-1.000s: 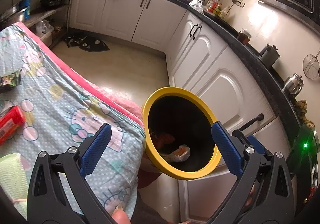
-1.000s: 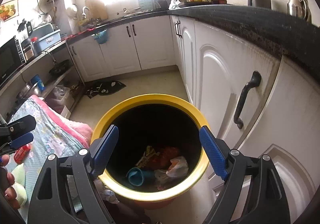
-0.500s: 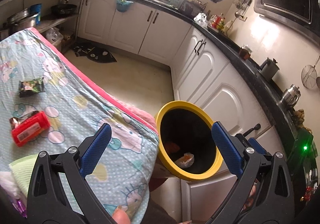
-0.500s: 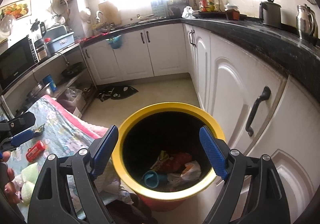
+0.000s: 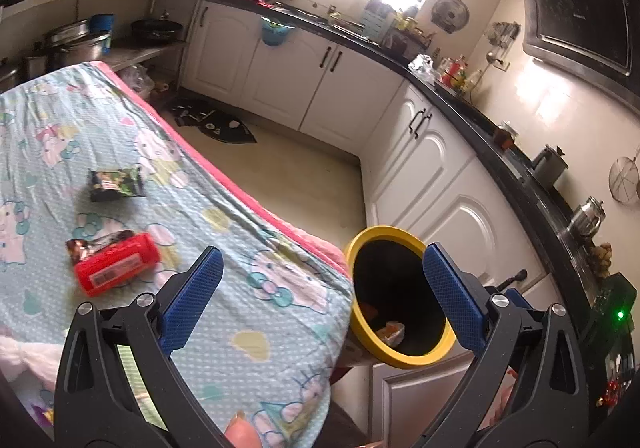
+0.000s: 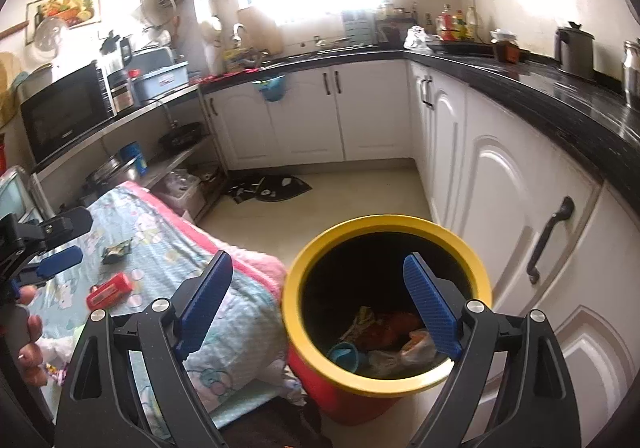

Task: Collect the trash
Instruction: 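Move both open grippers back from the bin to the trash on the bed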

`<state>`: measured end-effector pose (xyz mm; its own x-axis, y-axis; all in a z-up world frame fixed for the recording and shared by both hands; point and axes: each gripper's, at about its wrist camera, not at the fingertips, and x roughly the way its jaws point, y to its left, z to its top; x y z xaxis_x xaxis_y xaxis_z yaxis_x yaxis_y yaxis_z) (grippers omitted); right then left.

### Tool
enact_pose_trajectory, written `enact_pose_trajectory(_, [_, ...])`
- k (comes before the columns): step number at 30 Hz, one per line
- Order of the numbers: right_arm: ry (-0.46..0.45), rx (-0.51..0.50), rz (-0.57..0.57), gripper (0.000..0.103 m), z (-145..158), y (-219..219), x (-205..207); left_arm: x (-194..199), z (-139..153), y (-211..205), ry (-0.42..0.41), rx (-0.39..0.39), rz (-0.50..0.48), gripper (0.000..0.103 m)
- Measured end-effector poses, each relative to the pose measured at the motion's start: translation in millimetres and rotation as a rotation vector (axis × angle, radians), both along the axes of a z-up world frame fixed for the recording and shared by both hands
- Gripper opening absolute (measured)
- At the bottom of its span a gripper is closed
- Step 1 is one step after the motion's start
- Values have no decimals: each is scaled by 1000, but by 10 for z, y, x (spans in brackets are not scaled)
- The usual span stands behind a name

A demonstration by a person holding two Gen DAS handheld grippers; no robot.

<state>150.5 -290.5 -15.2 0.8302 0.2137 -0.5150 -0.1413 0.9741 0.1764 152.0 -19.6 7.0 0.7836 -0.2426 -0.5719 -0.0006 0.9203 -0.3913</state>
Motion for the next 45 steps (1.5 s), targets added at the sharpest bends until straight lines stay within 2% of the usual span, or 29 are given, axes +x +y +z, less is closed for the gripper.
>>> enact_pose_trajectory(14, [-10, -7, 151, 85, 112, 550, -164, -218, 95, 563, -21, 10, 117, 92])
enact_pose_trajectory(29, [21, -29, 347, 86, 101, 1221, -331, -340, 4, 1145, 6, 38, 224, 92])
enact_pose_trajectory(42, [82, -58, 499, 87, -54, 1772, -424, -298, -372, 1772, 120, -9, 332, 92])
enact_pose_trajectory(45, [98, -73, 529, 87, -113, 1903, -449, -280, -478, 1833, 149, -25, 332, 86])
